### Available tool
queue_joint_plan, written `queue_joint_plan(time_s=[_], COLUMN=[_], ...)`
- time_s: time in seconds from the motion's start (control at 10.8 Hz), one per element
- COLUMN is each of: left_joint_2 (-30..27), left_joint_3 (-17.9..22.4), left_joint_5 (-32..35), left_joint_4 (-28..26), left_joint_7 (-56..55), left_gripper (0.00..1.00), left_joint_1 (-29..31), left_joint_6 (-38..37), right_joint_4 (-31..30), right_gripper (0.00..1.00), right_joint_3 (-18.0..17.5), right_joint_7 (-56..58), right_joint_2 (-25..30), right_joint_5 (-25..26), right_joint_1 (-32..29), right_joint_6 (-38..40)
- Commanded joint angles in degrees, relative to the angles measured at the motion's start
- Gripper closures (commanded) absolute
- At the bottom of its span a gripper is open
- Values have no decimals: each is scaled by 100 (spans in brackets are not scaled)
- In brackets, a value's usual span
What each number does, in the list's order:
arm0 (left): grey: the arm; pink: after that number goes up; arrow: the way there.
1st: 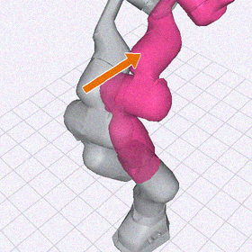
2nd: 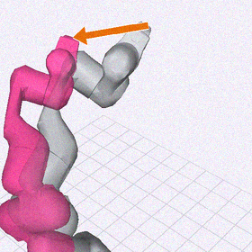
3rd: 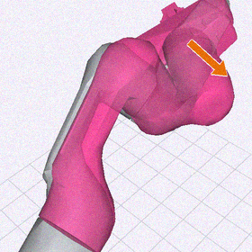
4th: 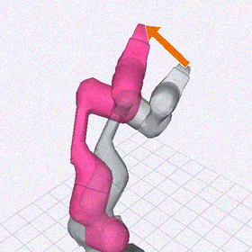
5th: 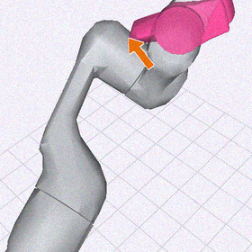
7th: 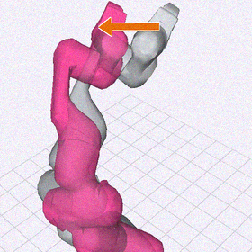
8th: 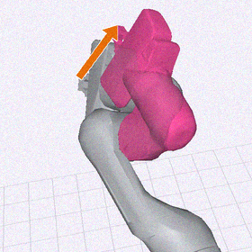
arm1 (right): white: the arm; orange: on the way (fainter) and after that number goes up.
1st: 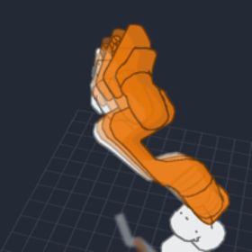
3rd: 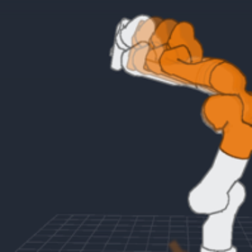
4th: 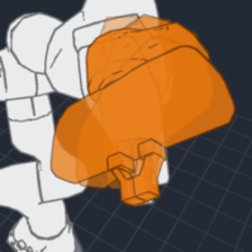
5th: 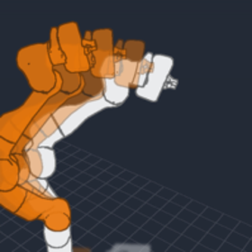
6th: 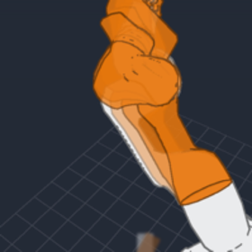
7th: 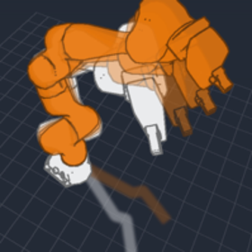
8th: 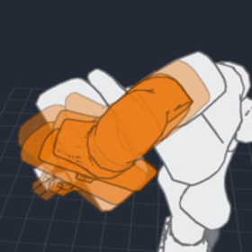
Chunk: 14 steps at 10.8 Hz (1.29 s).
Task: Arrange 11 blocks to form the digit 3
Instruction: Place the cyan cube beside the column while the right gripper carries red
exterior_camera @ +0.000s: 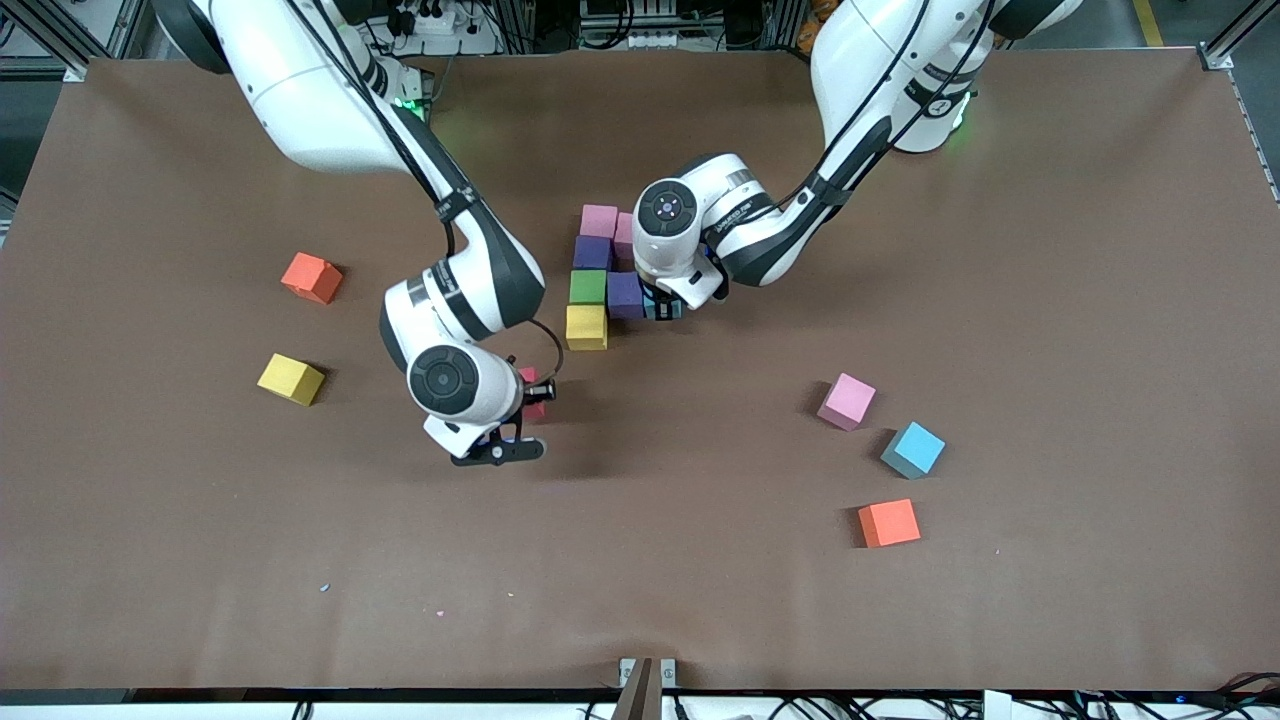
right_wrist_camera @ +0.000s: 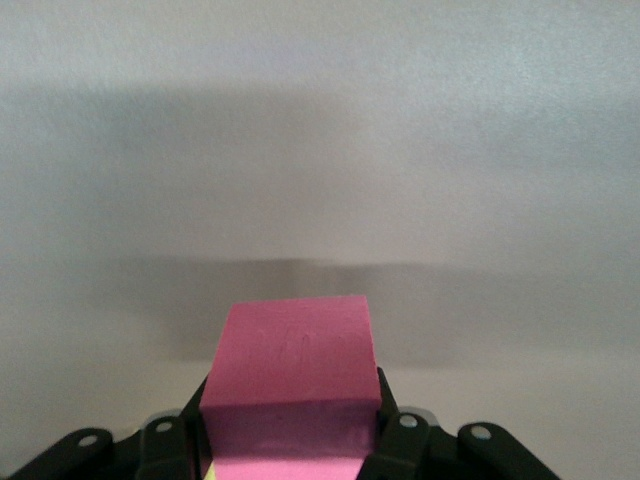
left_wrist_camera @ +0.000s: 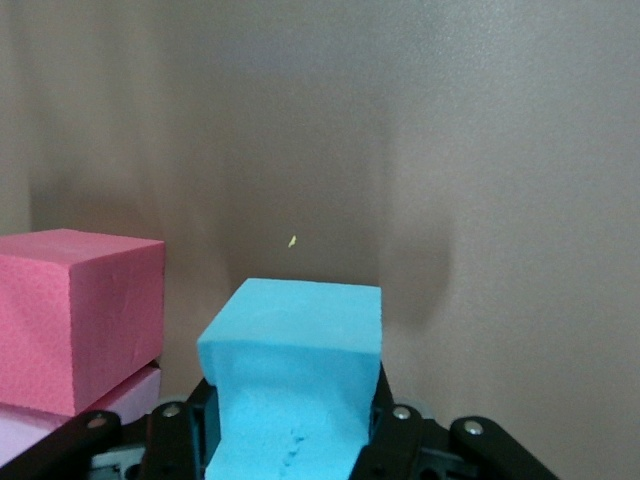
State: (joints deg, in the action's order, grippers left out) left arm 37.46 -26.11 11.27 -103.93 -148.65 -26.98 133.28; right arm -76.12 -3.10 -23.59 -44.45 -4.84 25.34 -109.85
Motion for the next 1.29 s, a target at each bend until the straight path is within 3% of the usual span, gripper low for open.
queue_joint_plan(time_s=[0.0,0.18,0.28,0.37,0.55,1.2], left_joint_2=[-2,-2,-2,7,-19,-405], left_joint_3=[9,9,9,9,9,0], left_joint_5=[-99,-99,-99,-82,-99,-73], left_joint_4=[75,75,75,118,171,127], left_joint_7=[-68,-68,-59,-7,-42,81], left_gripper=[96,89,61,2,0,0], left_joint_1=[-36,-35,-35,-35,-71,-80], left_joint_6=[-4,-13,-4,-13,-13,-231], right_joint_4=[852,994,985,985,950,678], right_gripper=[100,100,100,100,100,100], right_joint_3=[-68,-77,-77,-86,-77,-51], right_joint_7=[-462,-542,-542,-559,-673,-972], right_joint_2=[-616,-793,-819,-837,-837,-811], right_joint_5=[-44,-52,-52,-70,-385,-220], right_joint_1=[23,155,225,304,392,770], right_joint_6=[183,200,235,262,244,262])
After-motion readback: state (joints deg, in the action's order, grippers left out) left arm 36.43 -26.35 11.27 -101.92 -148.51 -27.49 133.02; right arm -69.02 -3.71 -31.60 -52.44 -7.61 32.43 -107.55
